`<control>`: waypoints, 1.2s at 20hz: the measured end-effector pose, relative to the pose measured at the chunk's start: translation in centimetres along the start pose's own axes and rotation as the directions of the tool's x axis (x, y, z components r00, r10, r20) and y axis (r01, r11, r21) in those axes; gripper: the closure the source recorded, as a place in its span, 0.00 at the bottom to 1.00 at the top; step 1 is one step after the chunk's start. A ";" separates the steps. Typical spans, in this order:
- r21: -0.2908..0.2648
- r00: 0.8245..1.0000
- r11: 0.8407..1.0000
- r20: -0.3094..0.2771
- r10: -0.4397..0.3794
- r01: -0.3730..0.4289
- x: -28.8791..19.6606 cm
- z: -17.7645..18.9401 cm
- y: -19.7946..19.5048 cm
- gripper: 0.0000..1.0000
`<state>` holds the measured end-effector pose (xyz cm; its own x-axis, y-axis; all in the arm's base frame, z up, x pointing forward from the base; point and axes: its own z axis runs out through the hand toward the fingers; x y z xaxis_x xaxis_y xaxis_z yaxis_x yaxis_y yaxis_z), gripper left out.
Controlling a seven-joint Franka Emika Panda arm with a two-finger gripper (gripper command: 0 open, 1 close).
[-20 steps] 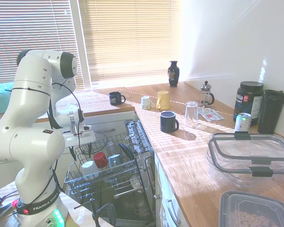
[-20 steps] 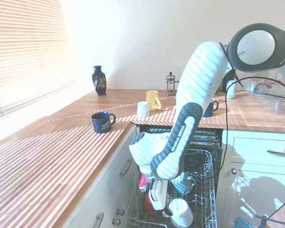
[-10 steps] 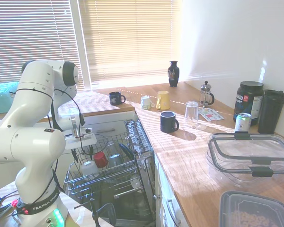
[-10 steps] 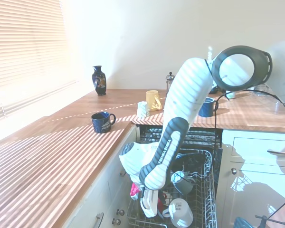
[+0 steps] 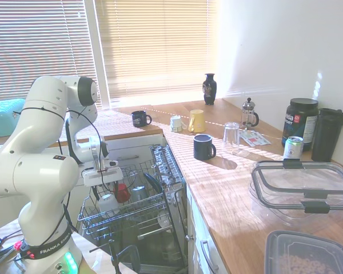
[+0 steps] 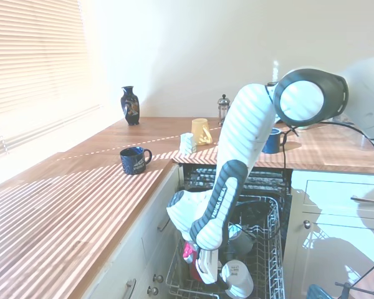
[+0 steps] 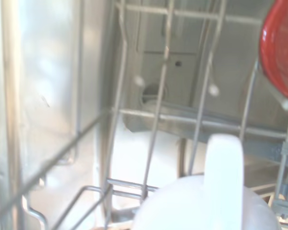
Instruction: Remove a mug cup out of the dishwasher
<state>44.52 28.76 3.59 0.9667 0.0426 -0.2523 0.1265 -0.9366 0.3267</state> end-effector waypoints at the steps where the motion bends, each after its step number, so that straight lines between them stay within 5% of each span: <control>1: 0.000 1.000 1.000 0.002 -0.003 0.003 0.0 0.3 0.0 0.00; 16: -0.026 1.000 0.999 0.000 -0.029 0.029 0.2 2.9 -1.3 0.00; 17: -0.034 0.999 0.999 -0.001 -0.034 0.034 0.2 3.1 -1.5 1.00; 24: -0.103 0.997 0.992 -0.034 -0.070 0.066 -0.3 4.1 -3.4 1.00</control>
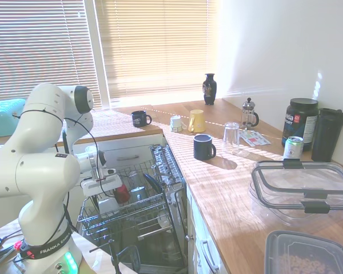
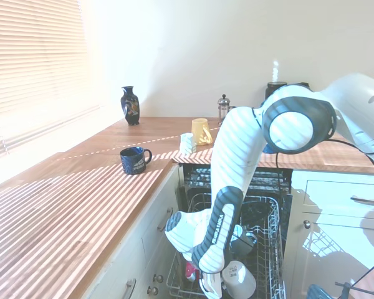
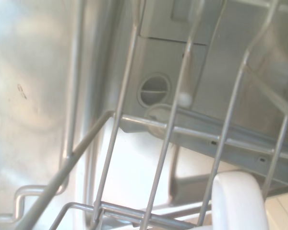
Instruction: Remove a mug cup out of the dishwasher
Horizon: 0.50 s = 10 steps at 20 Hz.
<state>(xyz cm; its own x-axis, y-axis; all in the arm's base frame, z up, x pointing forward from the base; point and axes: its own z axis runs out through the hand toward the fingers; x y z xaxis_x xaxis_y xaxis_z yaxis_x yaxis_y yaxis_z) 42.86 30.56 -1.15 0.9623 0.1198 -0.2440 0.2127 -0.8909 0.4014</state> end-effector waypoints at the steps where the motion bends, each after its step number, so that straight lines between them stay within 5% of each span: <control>1: -0.007 1.000 1.000 -0.004 -0.003 0.003 -0.1 -0.1 -0.1 1.00; 10: -0.028 1.000 0.999 -0.008 0.022 -0.022 0.3 -0.6 0.2 1.00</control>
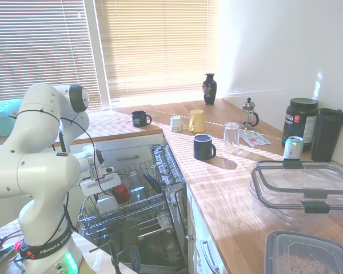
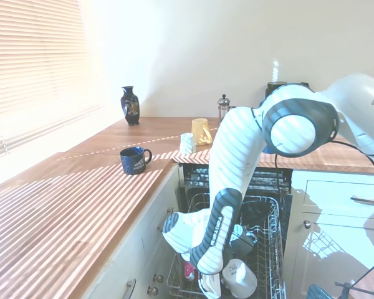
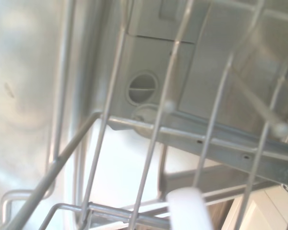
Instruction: Remove a mug cup out of the dishwasher
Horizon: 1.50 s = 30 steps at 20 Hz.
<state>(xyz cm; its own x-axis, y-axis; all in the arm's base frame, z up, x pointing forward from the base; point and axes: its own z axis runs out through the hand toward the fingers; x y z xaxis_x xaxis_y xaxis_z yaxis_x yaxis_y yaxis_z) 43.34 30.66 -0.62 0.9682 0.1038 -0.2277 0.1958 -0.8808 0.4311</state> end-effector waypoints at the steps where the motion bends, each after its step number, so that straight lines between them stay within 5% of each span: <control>1: 0.003 1.000 1.000 0.004 0.009 -0.009 0.1 0.0 0.1 1.00; 10: 0.048 0.992 0.992 0.060 0.113 -0.116 1.4 0.4 2.3 1.00; 18: 0.027 0.976 0.978 0.070 0.205 -0.208 2.0 -0.7 3.5 1.00; 23: 0.019 0.963 0.965 0.064 0.261 -0.263 2.6 -4.7 4.1 1.00; 30: 0.078 0.934 0.931 0.030 0.356 -0.357 5.3 -11.2 7.3 1.00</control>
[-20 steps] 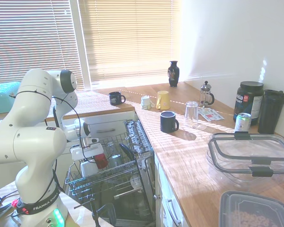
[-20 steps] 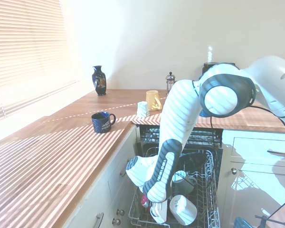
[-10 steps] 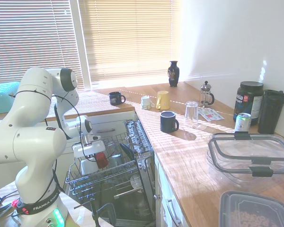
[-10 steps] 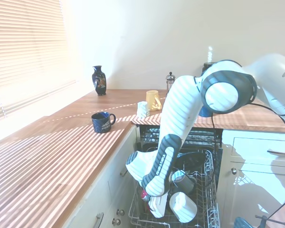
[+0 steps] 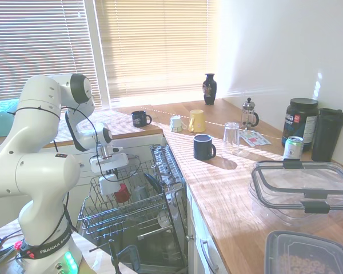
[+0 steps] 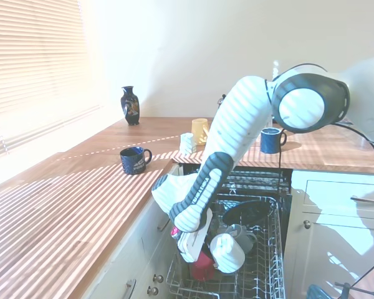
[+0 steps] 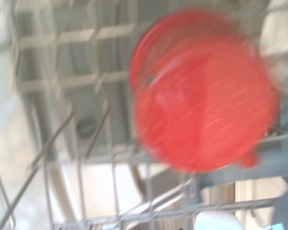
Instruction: Remove a mug cup out of the dishwasher
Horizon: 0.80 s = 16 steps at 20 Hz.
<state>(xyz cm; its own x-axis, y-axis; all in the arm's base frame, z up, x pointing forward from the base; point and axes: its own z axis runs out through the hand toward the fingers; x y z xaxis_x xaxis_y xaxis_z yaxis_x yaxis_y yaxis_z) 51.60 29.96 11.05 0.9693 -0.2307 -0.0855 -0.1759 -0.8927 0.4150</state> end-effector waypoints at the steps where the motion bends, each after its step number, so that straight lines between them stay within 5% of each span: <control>1: 0.013 1.000 1.000 -0.006 0.017 -0.017 0.7 -1.4 0.7 1.00; 8: 0.107 0.989 0.986 -0.054 0.137 -0.130 4.3 -12.9 8.8 1.00; 16: 0.187 0.954 0.944 -0.078 0.290 -0.271 10.8 -20.6 21.9 1.00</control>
<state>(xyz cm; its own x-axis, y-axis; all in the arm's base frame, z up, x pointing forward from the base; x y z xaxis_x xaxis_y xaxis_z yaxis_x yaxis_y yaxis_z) 61.72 15.94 37.90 0.8871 -0.4484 0.1092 -0.4612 -0.8526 0.2457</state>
